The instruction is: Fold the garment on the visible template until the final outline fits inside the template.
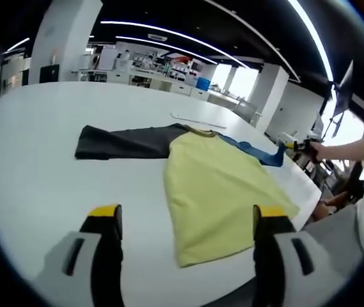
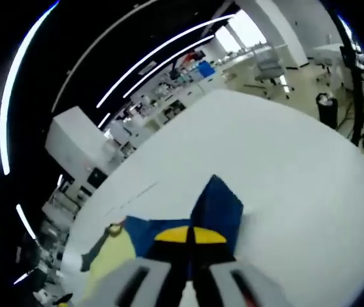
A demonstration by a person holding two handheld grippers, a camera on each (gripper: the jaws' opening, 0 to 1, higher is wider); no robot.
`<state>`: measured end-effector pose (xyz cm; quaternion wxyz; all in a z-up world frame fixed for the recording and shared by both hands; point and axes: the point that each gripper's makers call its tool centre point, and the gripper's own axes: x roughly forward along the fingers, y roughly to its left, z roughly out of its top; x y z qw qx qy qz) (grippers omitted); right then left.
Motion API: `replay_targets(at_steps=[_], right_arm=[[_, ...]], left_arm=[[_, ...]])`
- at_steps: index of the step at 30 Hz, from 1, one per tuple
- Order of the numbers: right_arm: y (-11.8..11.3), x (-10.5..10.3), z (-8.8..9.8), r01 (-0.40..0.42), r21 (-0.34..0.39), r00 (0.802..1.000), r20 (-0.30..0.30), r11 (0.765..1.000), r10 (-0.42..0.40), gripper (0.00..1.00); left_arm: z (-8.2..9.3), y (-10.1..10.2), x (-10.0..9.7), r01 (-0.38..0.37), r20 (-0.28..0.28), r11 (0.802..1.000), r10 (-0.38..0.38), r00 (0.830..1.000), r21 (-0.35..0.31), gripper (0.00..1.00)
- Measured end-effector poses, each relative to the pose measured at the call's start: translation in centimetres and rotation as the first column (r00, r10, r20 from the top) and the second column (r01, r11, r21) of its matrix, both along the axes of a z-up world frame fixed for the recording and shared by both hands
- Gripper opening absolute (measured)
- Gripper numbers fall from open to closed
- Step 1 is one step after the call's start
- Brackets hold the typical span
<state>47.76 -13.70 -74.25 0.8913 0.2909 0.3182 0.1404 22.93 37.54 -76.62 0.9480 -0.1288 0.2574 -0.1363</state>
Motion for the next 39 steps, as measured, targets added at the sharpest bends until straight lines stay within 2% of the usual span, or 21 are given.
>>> replay_targets(at_steps=[7, 11, 17, 21, 28, 31, 35, 39], right_arm=[[7.3, 0.7, 2.2, -0.151, 0.061, 0.988, 0.032, 0.987, 0.15, 0.0], [12.0, 0.8, 3.5, -0.242, 0.088, 0.97, 0.048, 0.966, 0.239, 0.0], [17.1, 0.9, 4.3, -0.309, 0.137, 0.951, 0.062, 0.941, 0.303, 0.0], [19.3, 0.9, 4.2, -0.339, 0.145, 0.941, 0.064, 0.93, 0.333, 0.0], [24.0, 0.0, 3.6, -0.421, 0.155, 0.907, 0.056, 0.894, 0.418, 0.0], [26.1, 0.0, 3.9, -0.436, 0.183, 0.899, 0.061, 0.881, 0.433, 0.0], [29.3, -0.2, 4.1, -0.476, 0.194, 0.879, 0.072, 0.858, 0.471, 0.0], [31.8, -0.1, 4.3, -0.489, 0.219, 0.872, 0.083, 0.845, 0.483, 0.0]], left_arm=[[0.3, 0.0, 0.2, 0.0, 0.017, 1.0, 0.001, 1.0, -0.005, 0.81], [0.3, 0.0, 0.2, 0.005, 0.021, 1.0, -0.005, 1.0, -0.002, 0.81], [0.4, 0.0, 0.2, 0.008, 0.025, 1.0, -0.008, 1.0, -0.001, 0.8], [0.3, 0.1, 0.2, 0.005, 0.028, 1.0, -0.005, 1.0, -0.004, 0.8], [0.5, -0.2, 0.1, 0.0, 0.032, 1.0, 0.001, 0.999, -0.003, 0.8], [0.6, -0.2, 0.1, -0.003, 0.035, 1.0, 0.003, 0.999, -0.004, 0.8], [0.4, 0.1, 0.1, -0.003, 0.032, 1.0, 0.003, 0.999, -0.005, 0.79], [0.4, -0.1, 0.0, 0.001, 0.03, 1.0, -0.001, 1.0, -0.004, 0.79]])
